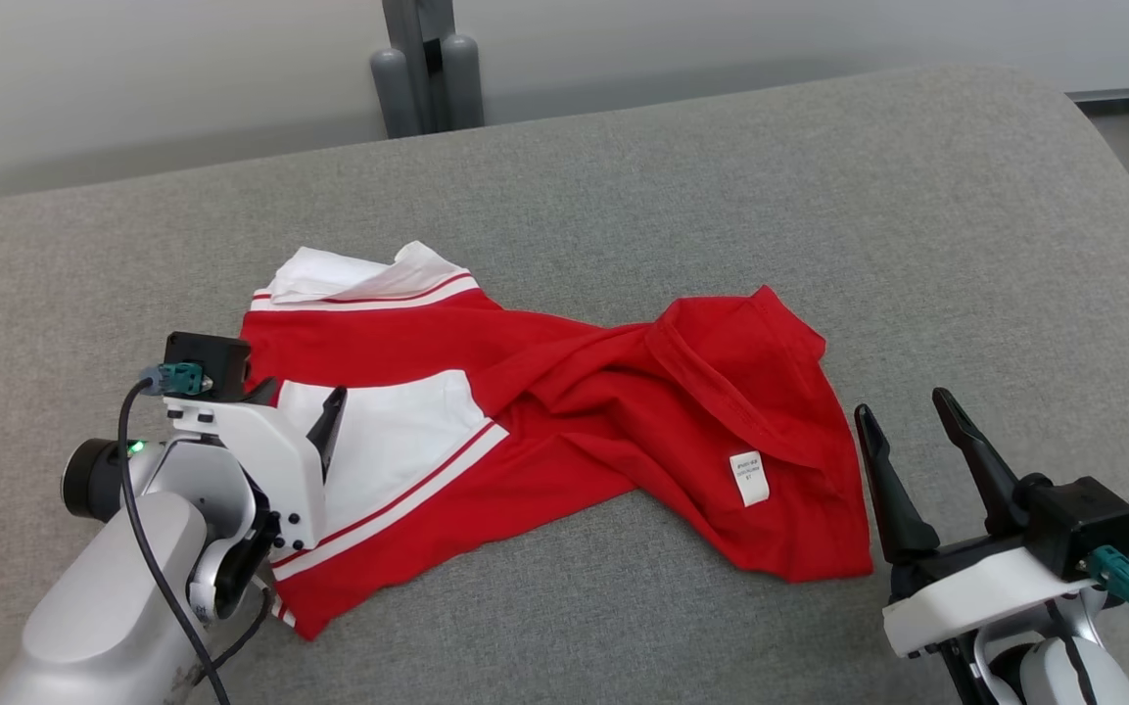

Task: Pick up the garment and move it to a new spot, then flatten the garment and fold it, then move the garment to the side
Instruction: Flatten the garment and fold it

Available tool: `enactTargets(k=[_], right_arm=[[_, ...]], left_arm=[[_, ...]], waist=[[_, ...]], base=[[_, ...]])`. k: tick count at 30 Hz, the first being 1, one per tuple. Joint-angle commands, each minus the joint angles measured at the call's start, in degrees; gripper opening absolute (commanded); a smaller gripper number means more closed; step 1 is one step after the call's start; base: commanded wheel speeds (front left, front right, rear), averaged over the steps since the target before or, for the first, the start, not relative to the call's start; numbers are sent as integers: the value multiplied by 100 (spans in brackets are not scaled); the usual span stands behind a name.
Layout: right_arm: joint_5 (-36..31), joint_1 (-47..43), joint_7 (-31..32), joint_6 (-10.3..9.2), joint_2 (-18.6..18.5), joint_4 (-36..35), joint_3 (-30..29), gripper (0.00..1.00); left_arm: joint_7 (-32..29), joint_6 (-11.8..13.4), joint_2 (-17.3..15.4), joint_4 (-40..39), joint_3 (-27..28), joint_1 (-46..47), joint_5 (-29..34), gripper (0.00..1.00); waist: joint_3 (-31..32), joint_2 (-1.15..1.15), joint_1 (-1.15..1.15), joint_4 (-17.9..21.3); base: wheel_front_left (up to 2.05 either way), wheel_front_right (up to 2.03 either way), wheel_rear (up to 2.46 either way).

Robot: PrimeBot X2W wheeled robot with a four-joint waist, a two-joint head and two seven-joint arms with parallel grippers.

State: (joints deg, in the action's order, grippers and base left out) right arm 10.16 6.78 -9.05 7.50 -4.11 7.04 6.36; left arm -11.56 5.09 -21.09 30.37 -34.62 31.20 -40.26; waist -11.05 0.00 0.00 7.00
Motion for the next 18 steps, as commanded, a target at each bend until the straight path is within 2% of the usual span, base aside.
enactTargets(k=[1,10,11,13,18], right_arm=[[19,72,-70,-2,-23,50,12,100],[38,238,-162,-2,-18,190,34,100],[38,233,-169,-2,-17,197,36,100],[35,235,-174,-2,-21,216,31,100],[81,245,-176,-2,-64,218,-12,100]], left_arm=[[32,-62,-4,154,21,130,-42,100],[246,-332,168,985,-11,448,-88,100],[271,-357,186,1050,-16,468,-92,75],[318,-408,238,1129,-27,504,-109,0],[486,-456,282,1291,-98,625,-5,0]], waist=[[-91,0,0,64],[-200,0,0,43],[-201,0,0,35],[-202,0,0,21],[-188,0,0,-11]], base=[[0,0,0],[0,0,0],[0,0,0],[0,0,0],[0,0,0]])
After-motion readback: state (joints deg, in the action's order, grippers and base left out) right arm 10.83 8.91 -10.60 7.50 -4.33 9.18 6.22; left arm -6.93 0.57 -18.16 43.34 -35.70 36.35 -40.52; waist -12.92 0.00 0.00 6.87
